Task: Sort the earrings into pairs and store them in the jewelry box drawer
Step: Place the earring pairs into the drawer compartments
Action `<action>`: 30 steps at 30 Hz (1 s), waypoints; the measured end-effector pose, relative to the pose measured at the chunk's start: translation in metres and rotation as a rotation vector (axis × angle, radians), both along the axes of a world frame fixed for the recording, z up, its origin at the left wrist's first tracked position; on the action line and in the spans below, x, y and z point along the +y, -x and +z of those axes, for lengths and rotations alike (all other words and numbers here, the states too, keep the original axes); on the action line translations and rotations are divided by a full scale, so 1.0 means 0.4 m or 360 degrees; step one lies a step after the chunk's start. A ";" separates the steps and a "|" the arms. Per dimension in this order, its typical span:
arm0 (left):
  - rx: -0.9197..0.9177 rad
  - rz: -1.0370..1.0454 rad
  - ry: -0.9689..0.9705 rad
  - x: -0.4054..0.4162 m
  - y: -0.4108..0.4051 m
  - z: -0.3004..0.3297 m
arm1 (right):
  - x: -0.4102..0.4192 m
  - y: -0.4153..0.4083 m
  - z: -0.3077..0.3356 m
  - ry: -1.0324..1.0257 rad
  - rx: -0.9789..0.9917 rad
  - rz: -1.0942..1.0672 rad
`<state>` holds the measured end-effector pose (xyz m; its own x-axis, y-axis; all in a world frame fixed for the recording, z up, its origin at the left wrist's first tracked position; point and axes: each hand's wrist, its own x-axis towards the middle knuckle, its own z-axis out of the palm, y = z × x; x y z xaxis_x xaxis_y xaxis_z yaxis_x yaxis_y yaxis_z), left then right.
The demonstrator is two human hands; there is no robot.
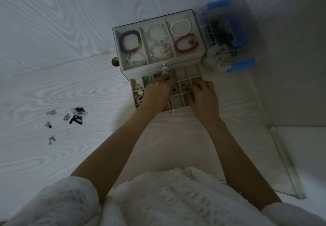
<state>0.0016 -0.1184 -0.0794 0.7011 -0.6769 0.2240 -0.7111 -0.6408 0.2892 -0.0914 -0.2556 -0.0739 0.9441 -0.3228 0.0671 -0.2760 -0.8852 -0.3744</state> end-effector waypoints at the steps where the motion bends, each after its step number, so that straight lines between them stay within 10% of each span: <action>1: 0.0007 -0.0043 0.0026 0.009 0.009 0.011 | 0.001 0.002 0.003 -0.0003 -0.0010 0.0000; 7: -0.0109 -0.0111 0.0252 0.125 0.091 0.092 | 0.037 0.028 0.049 0.0029 -0.0097 0.0124; 15: 0.0401 0.1097 0.0322 0.440 0.175 0.094 | 0.258 0.013 0.089 -0.0083 -0.0015 0.0752; 22: 0.0541 0.1476 0.0331 0.655 0.175 0.036 | 0.492 -0.114 0.043 -0.0342 0.0248 0.1175; 30: 0.0480 0.1295 0.0138 0.688 0.088 0.008 | 0.670 -0.267 0.002 -0.0299 0.0283 0.1364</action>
<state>-0.0334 0.1570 -0.0760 0.9972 0.0709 -0.0217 0.0729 -0.8836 0.4625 0.0153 0.0123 -0.0731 0.8574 0.5074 -0.0862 0.3842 -0.7423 -0.5490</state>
